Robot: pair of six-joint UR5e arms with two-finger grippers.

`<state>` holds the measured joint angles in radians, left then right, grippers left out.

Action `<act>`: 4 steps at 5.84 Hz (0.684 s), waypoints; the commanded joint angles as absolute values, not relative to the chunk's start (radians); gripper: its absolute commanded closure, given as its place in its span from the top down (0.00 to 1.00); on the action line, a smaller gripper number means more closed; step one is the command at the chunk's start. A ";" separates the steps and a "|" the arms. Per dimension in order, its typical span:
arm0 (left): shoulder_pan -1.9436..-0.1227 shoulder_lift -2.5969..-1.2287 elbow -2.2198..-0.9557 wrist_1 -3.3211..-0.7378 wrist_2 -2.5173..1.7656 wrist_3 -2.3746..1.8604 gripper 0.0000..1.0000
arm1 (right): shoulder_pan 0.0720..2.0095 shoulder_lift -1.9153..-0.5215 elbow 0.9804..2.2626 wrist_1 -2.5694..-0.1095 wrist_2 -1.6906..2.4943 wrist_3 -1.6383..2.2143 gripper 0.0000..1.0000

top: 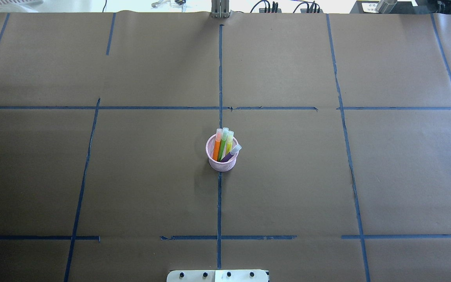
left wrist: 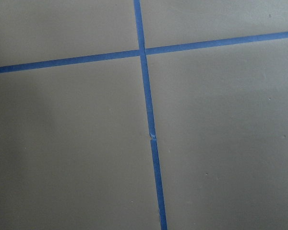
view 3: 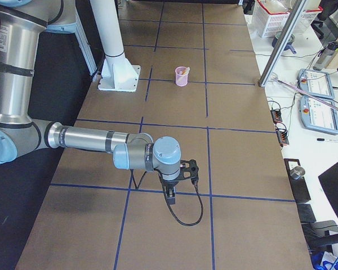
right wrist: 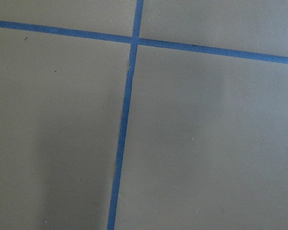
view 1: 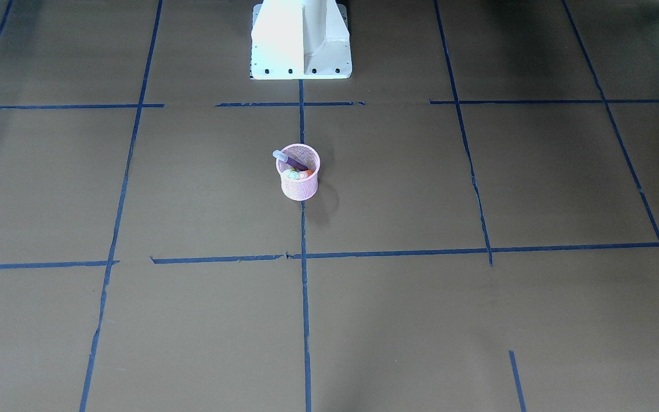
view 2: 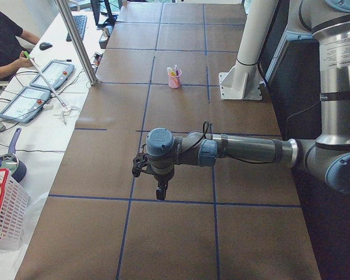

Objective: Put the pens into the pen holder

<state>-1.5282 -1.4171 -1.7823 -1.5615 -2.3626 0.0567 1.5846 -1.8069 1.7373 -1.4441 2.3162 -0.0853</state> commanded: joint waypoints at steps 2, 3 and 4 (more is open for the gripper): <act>-1.519 -1.414 -1.773 -1.559 -2.362 0.057 1.00 | 1.585 -1.812 1.740 -1.440 2.347 -0.086 1.00; -1.500 -1.422 -1.758 -1.559 -2.361 0.057 1.00 | 1.585 -1.812 1.738 -1.440 2.350 -0.087 1.00; -1.499 -1.420 -1.761 -1.559 -2.362 0.057 1.00 | 1.585 -1.810 1.740 -1.440 2.350 -0.087 1.00</act>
